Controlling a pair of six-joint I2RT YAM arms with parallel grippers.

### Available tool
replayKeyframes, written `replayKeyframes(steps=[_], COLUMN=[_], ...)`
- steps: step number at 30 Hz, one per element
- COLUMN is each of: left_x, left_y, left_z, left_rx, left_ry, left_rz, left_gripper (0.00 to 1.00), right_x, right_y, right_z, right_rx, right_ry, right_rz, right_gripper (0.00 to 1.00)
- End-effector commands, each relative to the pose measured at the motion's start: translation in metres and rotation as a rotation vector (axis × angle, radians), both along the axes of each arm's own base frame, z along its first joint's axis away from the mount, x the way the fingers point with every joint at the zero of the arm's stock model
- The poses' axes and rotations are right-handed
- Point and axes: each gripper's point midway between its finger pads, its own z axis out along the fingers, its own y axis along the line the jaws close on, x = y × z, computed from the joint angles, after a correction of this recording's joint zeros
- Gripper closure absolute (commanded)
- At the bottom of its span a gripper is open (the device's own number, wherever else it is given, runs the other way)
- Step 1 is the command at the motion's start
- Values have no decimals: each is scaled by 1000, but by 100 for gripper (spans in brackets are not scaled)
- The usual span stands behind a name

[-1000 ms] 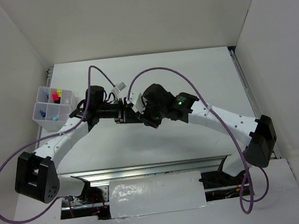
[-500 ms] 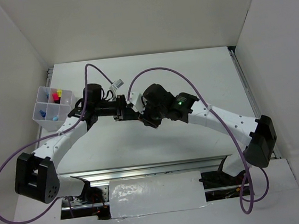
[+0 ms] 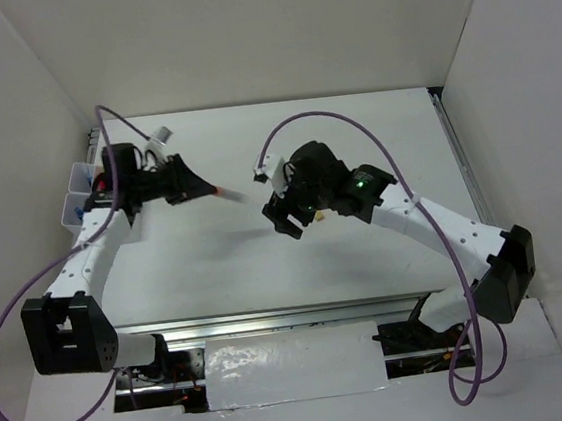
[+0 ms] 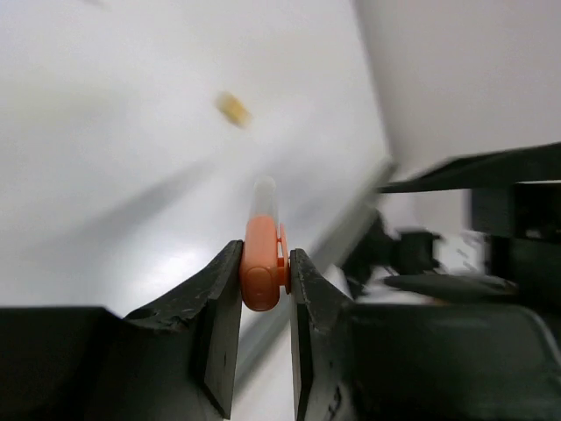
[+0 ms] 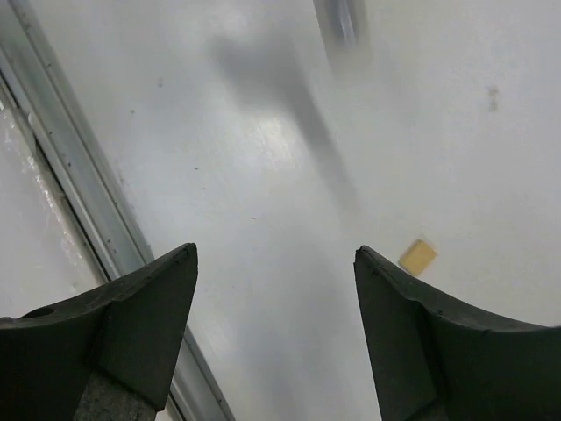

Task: Sort the stationery into containers
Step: Pass the stationery from the right arm to the left, then place the stationery into the container

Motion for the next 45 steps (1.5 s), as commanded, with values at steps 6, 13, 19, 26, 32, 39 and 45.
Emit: replayKeyframes(steps=[6,13,19,26,32,39,45], left_x=[53,49,55,67,77,83,83], left_y=[204,298,321,343,349,346,339], left_z=[39,25,3,-8,-23,-35,-43], left_rx=[725,953,973,1034,1054,1025,1005], left_ry=[-296,-166,-108,-93,-62,-30,-14], left_rz=[392,491,542,594,584,563,546], left_gripper=[100,100,100,100,93,75,50], right_x=[33,53,58,61,69,81,91], right_y=[-36,-45,-45,-51,-60,-76,-90], right_z=[21,2,-14,-27,-37,-57,-90], right_rx=[121,91,68,58,38,22,-22], right_ry=[18,65,109,141,158,222,287], right_rz=[-145,-225,-246,-260,-298,-374,-452], right_gripper=[22,24,25,26,27,33,39])
